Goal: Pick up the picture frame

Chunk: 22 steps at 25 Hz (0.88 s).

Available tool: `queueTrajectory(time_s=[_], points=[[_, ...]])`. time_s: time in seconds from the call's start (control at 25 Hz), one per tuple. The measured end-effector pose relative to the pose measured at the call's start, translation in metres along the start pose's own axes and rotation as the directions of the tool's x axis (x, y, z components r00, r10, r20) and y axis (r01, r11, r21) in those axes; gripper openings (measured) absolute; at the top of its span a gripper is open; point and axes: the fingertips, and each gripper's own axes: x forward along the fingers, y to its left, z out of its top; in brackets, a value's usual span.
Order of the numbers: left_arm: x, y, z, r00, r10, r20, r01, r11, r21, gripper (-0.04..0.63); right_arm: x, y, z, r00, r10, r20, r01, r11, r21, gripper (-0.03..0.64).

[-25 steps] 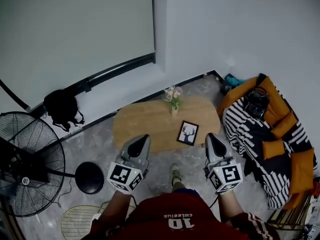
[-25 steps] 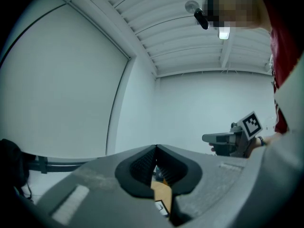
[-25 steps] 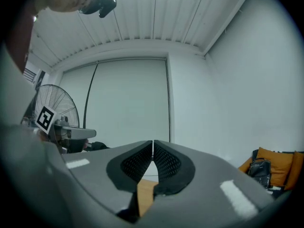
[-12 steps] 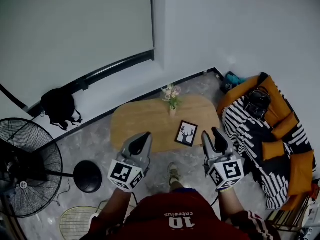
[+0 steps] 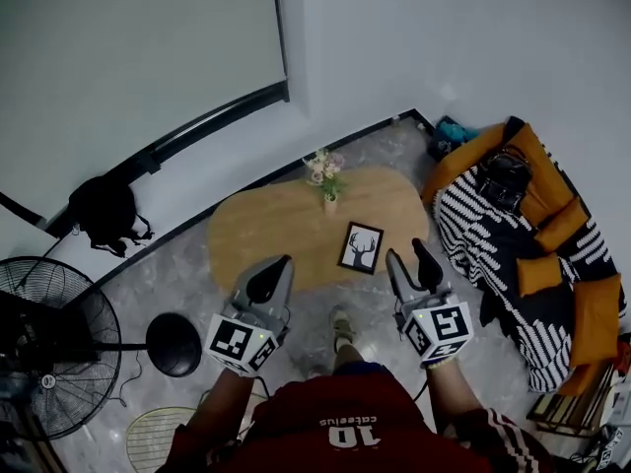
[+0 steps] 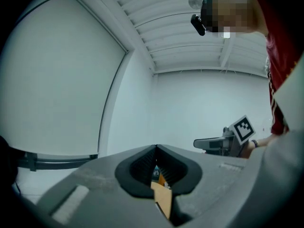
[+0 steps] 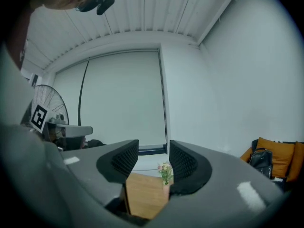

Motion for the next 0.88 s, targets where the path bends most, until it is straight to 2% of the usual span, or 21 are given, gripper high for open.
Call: queueTrajectory(time_s=[0.2, 0.48, 0.6, 0.72, 0.88], points=[[0.022, 0.002, -0.006, 0.999, -0.028, -0.019, 0.029, 1.0, 0.007, 0.003, 0.013, -0.02, -0.015, 0.999, -0.036, -0.006, 0.037, 0.999, 0.019, 0.192], [0.067, 0.012, -0.02, 0.997, -0.05, -0.052, 0.053, 0.996, 0.066, 0.003, 0.043, -0.068, -0.054, 0.994, -0.089, -0.062, 0.09, 0.996, 0.016, 0.192], [0.086, 0.02, -0.032, 0.996, -0.056, -0.063, 0.059, 0.997, 0.056, 0.003, 0.056, -0.083, -0.069, 0.993, -0.096, -0.074, 0.099, 0.994, 0.037, 0.192], [0.104, 0.027, -0.043, 0.996, -0.071, -0.06, 0.072, 0.997, 0.016, 0.003, 0.071, -0.098, -0.086, 0.991, -0.097, -0.091, 0.101, 0.994, 0.034, 0.192], [0.128, 0.035, -0.064, 0.992, -0.084, -0.092, 0.085, 0.996, 0.006, 0.003, 0.092, -0.12, -0.125, 0.983, -0.118, -0.141, 0.128, 0.99, 0.062, 0.192]])
